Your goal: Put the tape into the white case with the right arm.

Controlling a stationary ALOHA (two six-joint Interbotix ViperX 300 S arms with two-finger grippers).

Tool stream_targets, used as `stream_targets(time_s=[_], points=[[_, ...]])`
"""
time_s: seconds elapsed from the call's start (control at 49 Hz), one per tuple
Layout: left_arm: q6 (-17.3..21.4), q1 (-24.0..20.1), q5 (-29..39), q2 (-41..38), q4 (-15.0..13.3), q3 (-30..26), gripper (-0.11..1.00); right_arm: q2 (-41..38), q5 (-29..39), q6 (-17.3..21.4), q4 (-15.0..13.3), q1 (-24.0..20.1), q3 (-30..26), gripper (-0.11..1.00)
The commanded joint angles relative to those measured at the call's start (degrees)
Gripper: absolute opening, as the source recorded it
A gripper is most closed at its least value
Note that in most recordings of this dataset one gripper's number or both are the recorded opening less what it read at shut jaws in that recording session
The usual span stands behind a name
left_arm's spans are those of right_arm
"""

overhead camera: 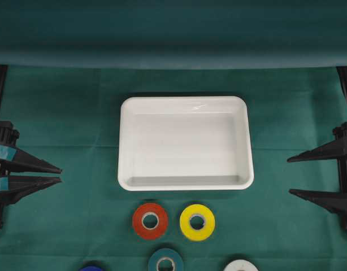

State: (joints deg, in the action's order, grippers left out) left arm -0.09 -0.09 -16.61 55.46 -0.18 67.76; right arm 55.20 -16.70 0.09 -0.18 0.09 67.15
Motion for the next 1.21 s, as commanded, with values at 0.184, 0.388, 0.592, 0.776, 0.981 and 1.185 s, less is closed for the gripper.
stream_targets(time_s=[0.184,0.388,0.592,0.776,0.981,1.185], points=[[0.18,0.35,-0.53,2.02,-1.14,-0.09,0.00,-0.09,2.11,0.00,-0.09,0.79,1.49,-0.03],[-0.26,0.44,-0.35,2.46,-1.23,1.58,0.00,-0.18,4.13,0.00,-0.09,0.88,1.14,-0.10],[-0.18,2.29,1.85,2.55,-1.23,1.76,0.00,-0.09,4.04,0.00,-0.18,0.88,1.58,-0.10],[0.00,2.55,2.02,3.16,-1.23,2.29,0.00,-0.18,3.78,0.00,-0.09,0.88,2.37,-0.09],[-0.18,2.64,4.04,5.54,-1.23,4.22,0.00,-0.18,3.87,0.00,-0.18,0.88,3.16,0.06],[0.18,2.64,9.58,8.61,-1.23,5.98,0.00,0.35,4.13,0.00,-0.18,0.88,3.25,0.60]])
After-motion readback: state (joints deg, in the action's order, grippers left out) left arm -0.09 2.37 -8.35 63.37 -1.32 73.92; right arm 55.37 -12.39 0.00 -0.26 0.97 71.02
